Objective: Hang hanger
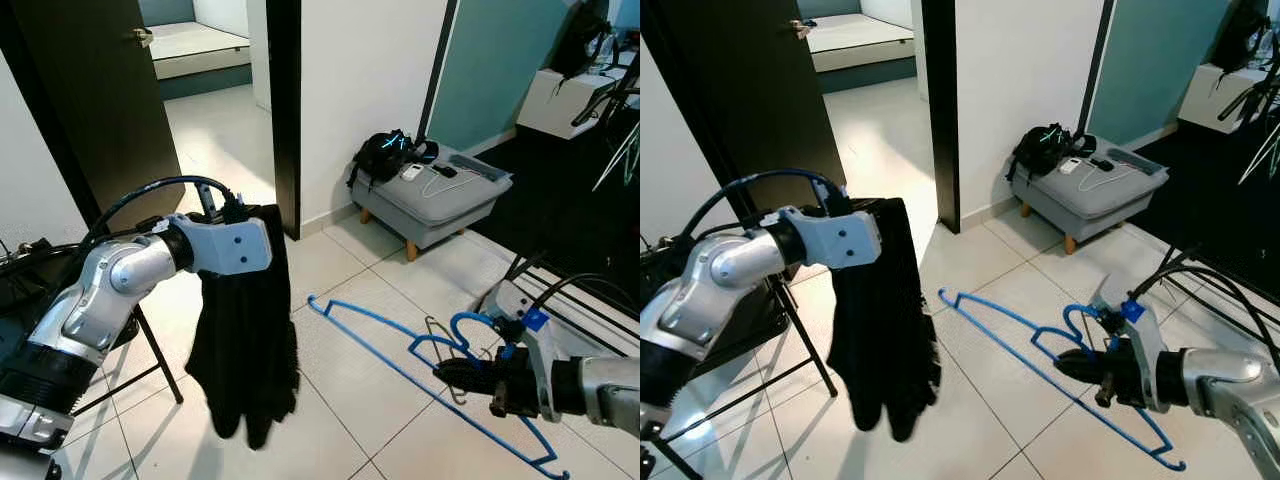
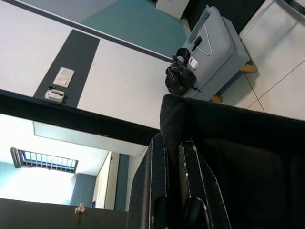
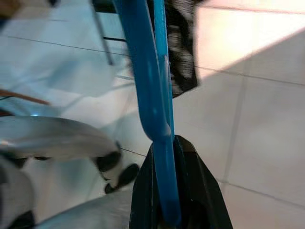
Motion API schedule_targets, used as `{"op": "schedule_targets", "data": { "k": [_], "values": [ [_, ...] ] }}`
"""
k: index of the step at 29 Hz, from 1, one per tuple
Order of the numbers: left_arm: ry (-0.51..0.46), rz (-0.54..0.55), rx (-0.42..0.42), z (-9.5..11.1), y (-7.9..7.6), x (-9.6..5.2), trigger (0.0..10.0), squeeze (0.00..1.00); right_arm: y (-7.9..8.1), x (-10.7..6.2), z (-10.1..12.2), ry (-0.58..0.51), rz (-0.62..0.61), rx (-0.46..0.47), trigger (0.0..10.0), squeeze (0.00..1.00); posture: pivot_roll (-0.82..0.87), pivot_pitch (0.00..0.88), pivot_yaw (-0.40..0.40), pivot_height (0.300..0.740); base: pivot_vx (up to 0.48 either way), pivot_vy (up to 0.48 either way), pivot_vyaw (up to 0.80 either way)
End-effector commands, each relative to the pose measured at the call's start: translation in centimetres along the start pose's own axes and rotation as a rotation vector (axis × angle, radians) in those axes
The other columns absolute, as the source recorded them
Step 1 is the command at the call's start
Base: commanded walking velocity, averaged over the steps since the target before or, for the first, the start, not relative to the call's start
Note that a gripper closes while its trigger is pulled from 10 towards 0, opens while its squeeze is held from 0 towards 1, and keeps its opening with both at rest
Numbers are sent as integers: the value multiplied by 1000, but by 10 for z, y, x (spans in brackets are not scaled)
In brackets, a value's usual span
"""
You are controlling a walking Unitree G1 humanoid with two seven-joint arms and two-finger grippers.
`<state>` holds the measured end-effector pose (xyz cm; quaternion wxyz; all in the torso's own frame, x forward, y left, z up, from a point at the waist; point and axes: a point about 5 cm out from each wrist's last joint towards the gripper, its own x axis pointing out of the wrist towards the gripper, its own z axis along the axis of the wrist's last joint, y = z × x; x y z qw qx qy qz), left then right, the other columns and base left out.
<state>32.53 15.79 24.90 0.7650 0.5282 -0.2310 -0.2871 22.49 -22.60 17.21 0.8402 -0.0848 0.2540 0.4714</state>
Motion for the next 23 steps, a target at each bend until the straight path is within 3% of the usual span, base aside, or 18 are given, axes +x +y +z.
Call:
{"op": "schedule_targets", "data": {
  "k": [1,2,8,11,14,23],
  "values": [
    [-29,44,22,7,11,0,10000,0,6,2,7,-42,41,-18,10000,0,-35,0,27,740,0,0,0],
    [-42,39,16,9,8,2,10000,0,5,4,18,-120,43,-35,10000,0,-35,0,27,740,0,0,0],
    [-49,36,14,10,5,3,10000,0,6,4,30,-190,57,-58,10000,0,-34,0,25,740,0,0,0],
    [-50,37,14,10,6,3,10000,0,0,4,30,-186,3,-73,10000,0,-34,0,24,740,0,0,0],
    [-63,39,12,13,6,4,10000,0,-18,5,25,-152,-125,-64,10000,0,-32,0,23,740,0,0,0],
    [-108,38,3,22,5,7,10000,0,-27,4,24,-132,-197,-52,10000,0,-32,0,22,740,0,0,0]
  ]
}}
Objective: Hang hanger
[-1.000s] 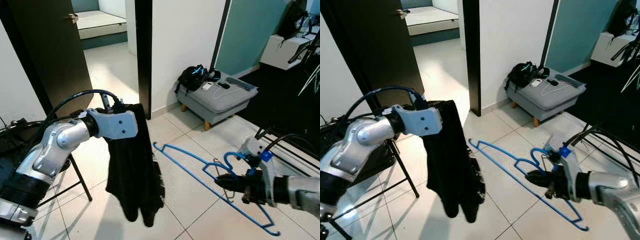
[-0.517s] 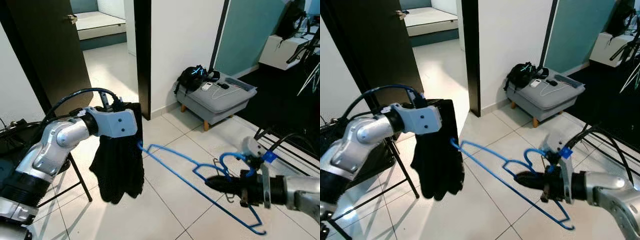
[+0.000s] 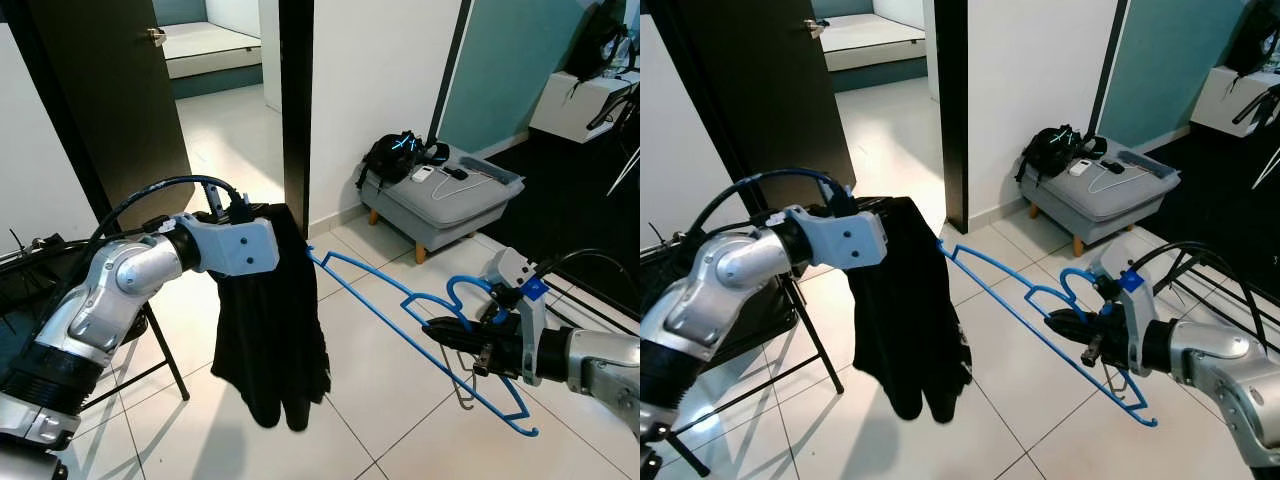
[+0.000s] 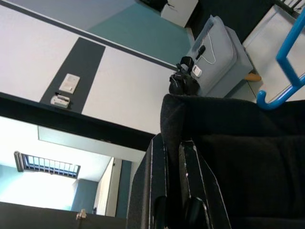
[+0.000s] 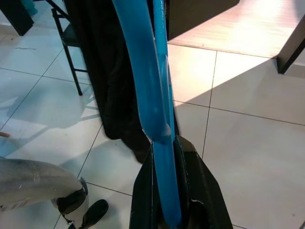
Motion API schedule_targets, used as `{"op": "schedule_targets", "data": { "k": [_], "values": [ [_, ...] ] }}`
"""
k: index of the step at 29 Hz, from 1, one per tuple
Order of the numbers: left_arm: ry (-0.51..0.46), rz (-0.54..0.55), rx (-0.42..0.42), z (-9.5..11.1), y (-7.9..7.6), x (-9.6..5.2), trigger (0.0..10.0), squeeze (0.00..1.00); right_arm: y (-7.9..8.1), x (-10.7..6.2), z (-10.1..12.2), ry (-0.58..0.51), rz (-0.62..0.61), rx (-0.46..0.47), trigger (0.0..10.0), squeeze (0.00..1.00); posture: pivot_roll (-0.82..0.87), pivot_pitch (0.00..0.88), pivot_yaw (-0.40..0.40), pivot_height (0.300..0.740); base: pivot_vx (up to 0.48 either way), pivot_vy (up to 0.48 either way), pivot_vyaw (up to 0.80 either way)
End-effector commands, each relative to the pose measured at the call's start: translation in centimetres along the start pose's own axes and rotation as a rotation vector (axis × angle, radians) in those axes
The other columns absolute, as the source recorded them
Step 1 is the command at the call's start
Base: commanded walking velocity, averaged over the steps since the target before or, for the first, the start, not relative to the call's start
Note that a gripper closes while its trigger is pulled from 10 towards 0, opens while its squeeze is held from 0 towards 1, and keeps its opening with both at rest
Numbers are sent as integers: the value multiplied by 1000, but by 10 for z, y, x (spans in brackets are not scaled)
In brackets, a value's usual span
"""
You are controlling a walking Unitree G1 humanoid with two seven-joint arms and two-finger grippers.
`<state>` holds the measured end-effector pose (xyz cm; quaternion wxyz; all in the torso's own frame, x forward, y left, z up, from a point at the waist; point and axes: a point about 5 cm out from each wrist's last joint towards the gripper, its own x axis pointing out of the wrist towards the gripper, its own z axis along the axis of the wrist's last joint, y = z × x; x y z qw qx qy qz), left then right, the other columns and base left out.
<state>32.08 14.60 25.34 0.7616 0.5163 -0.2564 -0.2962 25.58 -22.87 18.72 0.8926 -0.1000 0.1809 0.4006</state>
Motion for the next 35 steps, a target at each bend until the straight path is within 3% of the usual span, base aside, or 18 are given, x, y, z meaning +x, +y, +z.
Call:
{"op": "schedule_targets", "data": {
  "k": [1,7,15,35],
  "values": [
    [-61,24,3,11,5,3,10000,0,-1,1,2,-9,-7,-3,10000,0,-33,0,21,740,0,0,0],
    [-91,26,-13,18,4,7,10000,0,1,3,3,-13,8,-5,10000,0,-33,0,21,740,0,0,0],
    [-122,8,-26,26,-5,13,10000,0,16,11,1,-12,102,-7,10000,0,-31,0,22,740,0,0,0],
    [-188,17,-53,41,-4,21,10000,0,12,22,-9,50,37,3,10000,0,-28,0,23,740,0,0,0]
  ]
}}
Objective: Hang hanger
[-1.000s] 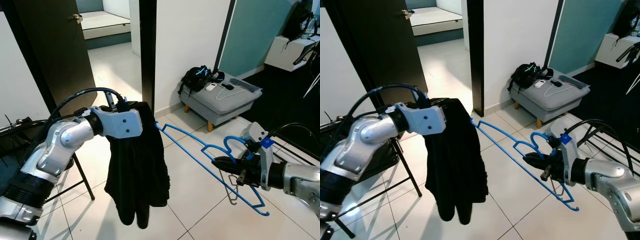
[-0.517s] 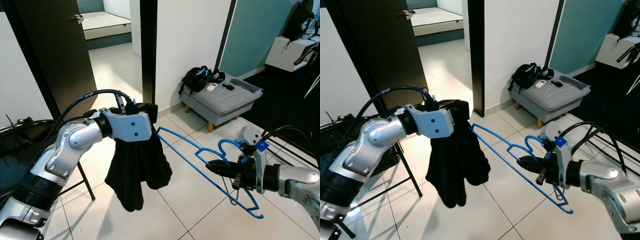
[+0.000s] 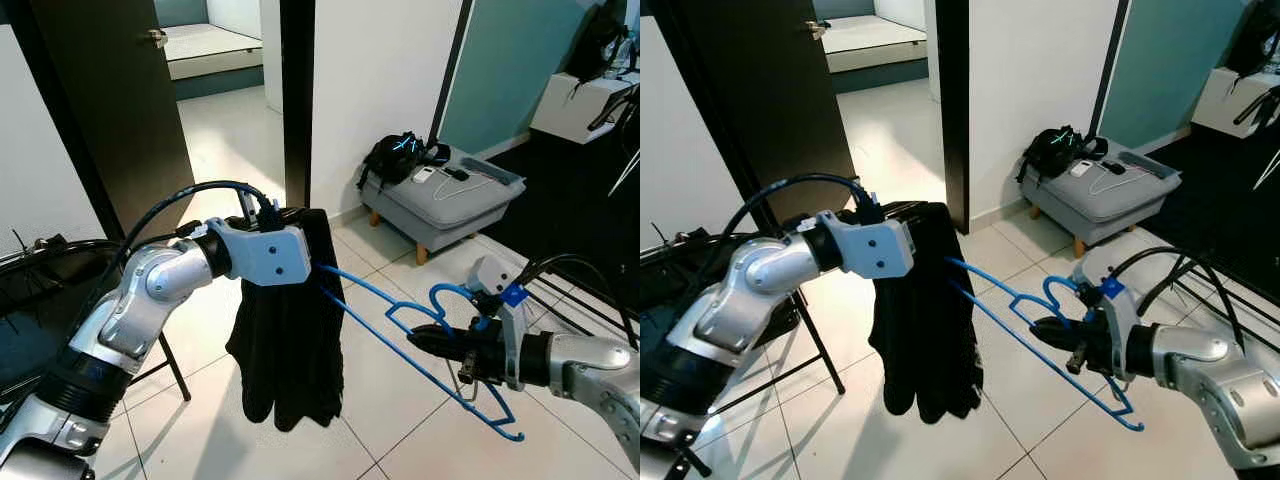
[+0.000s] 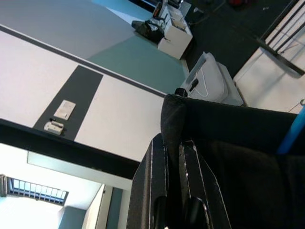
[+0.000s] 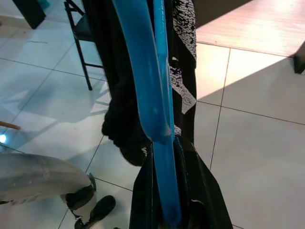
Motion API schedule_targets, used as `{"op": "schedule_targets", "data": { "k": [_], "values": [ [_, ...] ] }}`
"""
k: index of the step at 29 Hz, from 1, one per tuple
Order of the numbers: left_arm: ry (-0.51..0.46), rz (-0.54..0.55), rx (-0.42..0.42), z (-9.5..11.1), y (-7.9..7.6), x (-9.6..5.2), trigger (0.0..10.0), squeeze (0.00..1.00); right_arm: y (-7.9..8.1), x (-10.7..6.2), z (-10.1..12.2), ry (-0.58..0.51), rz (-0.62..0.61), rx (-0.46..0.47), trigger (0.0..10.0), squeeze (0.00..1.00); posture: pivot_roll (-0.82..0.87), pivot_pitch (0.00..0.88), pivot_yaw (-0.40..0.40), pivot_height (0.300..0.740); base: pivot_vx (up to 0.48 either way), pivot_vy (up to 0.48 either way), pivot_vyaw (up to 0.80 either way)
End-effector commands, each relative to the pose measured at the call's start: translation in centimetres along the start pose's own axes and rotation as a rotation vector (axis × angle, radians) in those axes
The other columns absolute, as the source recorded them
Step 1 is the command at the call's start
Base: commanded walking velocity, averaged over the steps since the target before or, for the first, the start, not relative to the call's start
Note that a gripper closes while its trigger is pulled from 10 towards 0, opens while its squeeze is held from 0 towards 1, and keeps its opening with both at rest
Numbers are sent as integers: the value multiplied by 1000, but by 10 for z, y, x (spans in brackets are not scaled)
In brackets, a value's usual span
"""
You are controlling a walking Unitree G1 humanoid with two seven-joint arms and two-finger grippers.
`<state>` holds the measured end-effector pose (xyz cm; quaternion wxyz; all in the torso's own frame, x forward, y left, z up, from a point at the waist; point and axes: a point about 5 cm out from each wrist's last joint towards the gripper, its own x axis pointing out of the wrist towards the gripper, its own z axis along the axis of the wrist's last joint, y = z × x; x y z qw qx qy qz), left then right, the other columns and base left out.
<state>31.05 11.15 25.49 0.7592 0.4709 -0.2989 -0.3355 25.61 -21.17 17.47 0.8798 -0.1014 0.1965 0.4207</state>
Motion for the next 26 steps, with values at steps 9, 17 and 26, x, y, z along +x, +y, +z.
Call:
{"op": "schedule_targets", "data": {
  "k": [9,17,26],
  "values": [
    [-210,32,-83,45,0,21,10000,0,-6,32,-2,-8,-112,44,10000,0,-23,0,21,740,0,0,0],
    [-298,-42,-160,64,-26,34,10000,0,19,69,16,-111,21,33,10000,0,-25,0,25,740,0,0,0],
    [-263,-136,-148,61,-38,33,10000,0,11,90,40,-216,-45,51,10000,0,-17,0,23,740,0,0,0]
  ]
}}
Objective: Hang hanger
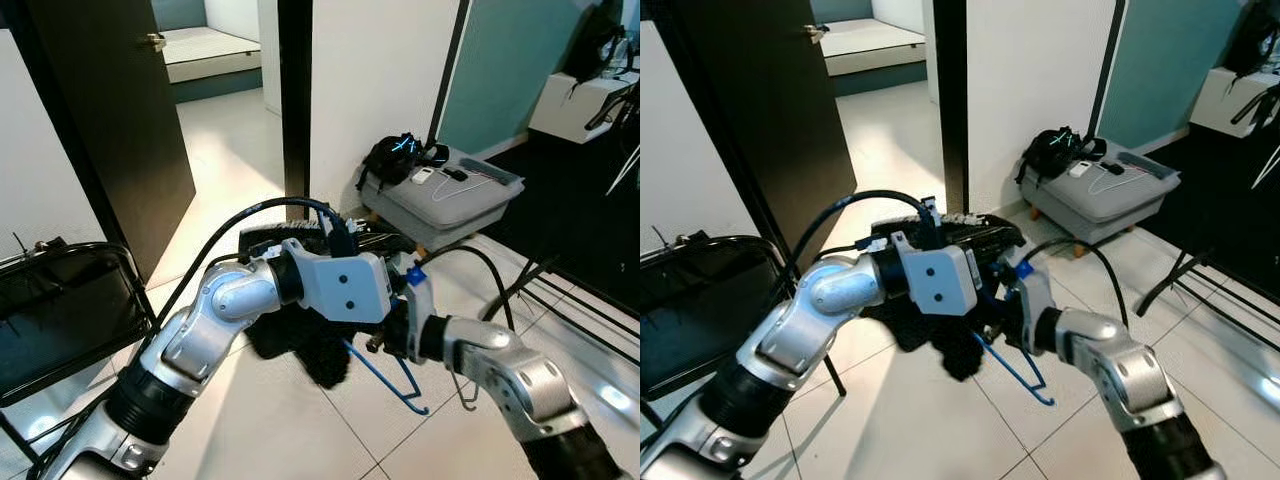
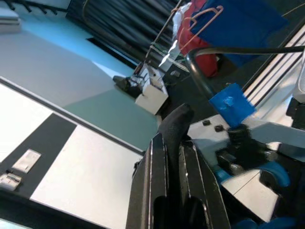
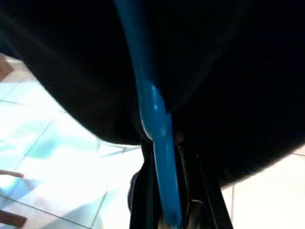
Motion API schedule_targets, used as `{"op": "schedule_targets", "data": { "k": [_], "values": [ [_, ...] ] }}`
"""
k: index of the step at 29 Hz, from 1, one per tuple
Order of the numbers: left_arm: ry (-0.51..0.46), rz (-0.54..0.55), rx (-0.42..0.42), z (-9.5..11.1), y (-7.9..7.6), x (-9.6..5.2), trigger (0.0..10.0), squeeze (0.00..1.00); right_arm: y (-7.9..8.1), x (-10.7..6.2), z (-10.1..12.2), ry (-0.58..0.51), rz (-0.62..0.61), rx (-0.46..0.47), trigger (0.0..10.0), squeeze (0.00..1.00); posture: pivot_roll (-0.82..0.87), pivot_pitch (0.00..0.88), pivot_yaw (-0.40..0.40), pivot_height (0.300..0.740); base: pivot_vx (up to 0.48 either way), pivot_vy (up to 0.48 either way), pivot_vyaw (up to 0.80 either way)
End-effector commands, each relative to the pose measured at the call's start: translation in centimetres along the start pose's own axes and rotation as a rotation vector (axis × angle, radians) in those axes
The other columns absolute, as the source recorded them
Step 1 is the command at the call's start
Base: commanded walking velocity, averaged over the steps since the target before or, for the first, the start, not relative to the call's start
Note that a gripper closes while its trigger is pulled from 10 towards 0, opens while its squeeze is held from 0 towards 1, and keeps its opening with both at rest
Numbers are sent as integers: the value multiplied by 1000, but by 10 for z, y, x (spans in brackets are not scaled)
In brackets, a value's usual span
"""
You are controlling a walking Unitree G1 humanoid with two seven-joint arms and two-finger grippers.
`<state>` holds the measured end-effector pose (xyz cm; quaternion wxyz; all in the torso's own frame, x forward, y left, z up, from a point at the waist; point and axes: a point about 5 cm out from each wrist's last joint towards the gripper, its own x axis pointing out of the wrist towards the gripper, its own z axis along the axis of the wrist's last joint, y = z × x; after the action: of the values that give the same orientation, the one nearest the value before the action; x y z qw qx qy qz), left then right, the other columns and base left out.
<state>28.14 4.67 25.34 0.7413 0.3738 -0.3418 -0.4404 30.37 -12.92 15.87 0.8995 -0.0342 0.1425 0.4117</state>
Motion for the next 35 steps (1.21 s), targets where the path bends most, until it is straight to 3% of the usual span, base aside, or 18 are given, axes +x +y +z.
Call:
{"op": "schedule_targets", "data": {
  "k": [1,4,7,10,12,17,20,24,28,30,32,33,35],
  "values": [
    [27,-68,20,-3,-8,-6,10000,0,-11,0,19,-98,-83,-9,10000,0,-18,0,25,740,0,0,0],
    [83,-49,34,-12,-2,-16,10000,0,-20,-3,24,-137,-144,27,10000,0,-18,0,24,740,0,0,0],
    [262,81,101,-37,33,-53,10000,0,-41,-16,26,-212,-286,126,10000,0,-17,0,20,740,0,0,0],
    [308,119,121,-42,44,-65,10000,0,-45,-19,26,-226,-308,149,10000,0,-17,0,20,740,0,0,0],
    [366,174,141,-46,59,-82,10000,0,-48,-23,25,-234,-316,165,10000,0,-14,0,15,740,0,0,0],
    [355,195,134,-41,62,-84,10000,0,-47,-21,24,-231,-299,159,10000,0,-12,0,13,740,0,0,0],
    [313,187,115,-36,55,-73,10000,0,-44,-15,26,-233,-293,156,10000,0,-17,0,15,740,0,0,0],
    [344,224,133,-40,62,-78,10000,0,-47,-16,26,-244,-325,170,10000,0,-22,0,17,740,0,0,0],
    [462,334,193,-51,84,-101,10000,0,-62,-25,26,-268,-431,209,10000,0,-23,0,19,740,0,0,0],
    [462,334,193,-51,84,-101,10000,0,-62,-25,26,-268,-431,209,10000,0,-23,0,19,740,0,0,0],
    [578,396,242,-60,96,-122,10000,0,-73,-32,27,-310,-511,260,10000,0,-23,0,19,740,0,0,0],
    [578,396,242,-60,96,-122,10000,0,-73,-32,27,-310,-511,260,10000,0,-23,0,19,740,0,0,0],
    [680,456,273,-67,103,-141,10000,0,-80,-37,30,-355,-565,306,10000,0,-17,0,20,740,0,0,0]
  ]
}}
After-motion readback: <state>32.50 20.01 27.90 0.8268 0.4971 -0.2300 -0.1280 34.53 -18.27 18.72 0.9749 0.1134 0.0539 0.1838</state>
